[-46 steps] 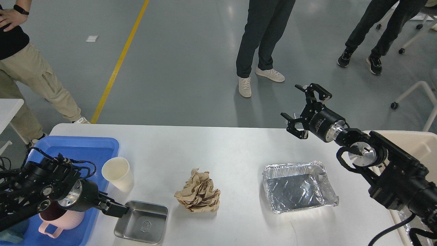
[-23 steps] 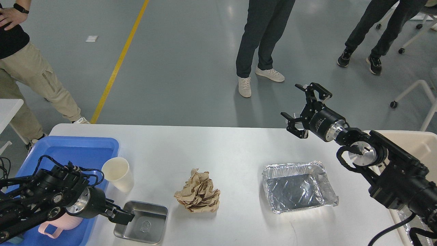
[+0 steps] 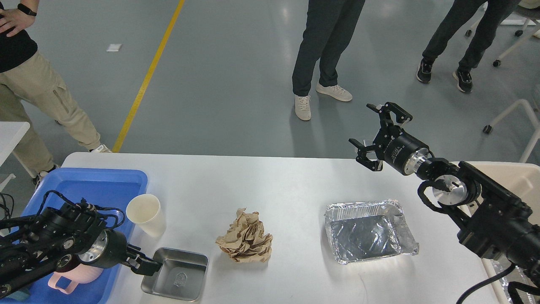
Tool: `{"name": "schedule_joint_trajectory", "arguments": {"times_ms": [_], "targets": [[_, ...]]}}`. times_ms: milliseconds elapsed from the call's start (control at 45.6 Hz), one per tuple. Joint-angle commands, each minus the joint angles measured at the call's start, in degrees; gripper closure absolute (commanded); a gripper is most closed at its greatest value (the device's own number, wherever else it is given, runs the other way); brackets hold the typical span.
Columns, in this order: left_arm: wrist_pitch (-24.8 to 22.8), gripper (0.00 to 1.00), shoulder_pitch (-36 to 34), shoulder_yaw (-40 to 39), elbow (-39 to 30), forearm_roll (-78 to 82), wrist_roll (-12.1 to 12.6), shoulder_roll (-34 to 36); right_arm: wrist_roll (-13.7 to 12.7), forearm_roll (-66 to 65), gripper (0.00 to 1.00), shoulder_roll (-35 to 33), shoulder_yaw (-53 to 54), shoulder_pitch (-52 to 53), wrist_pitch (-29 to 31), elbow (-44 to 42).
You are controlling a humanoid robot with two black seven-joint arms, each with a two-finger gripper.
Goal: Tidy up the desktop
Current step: 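Move the left gripper to the small steel tray's edge, then grasp the steel tray edge with the left gripper and lift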
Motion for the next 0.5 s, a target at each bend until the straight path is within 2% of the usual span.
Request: {"name": "schedule_joint_trajectory", "arguments": {"times_ms": [0,131,241,351,416,482], "targets": [[0.2,0.22,-0.1,0.1,1.9,0.1,-0.2,-0.8,0.0,0.0,0.00,0.0,0.1,0.0,0.0,0.0],[0.6,0.23,0.0,0.1,2.3,0.1,-0.3,-1.4,0.5,0.0,0.00,0.0,0.2,0.1,0.0,0.0],[1.0,0.31,0.0,0.1,2.4,0.1,-0.3,-2.1,0.5,0.0,0.00,0.0,0.2,0.0,0.0,0.0],[1.0,0.42,-0.1,0.1,2.6,0.1,-0.3,-2.4,0.6,0.0,0.00,0.0,0.2,0.1,0.0,0.0],[1.0,0.56,-0.1,0.1,2.7,0.2,-0.4,-2.4,0.6,0.0,0.00,0.0,0.2,0.1,0.0,0.0],[0.9,0.66,0.0,0.1,2.9,0.2,-1.5,-2.4,0.6,0.0,0.00,0.0,0.2,0.0,0.1,0.0]]}}
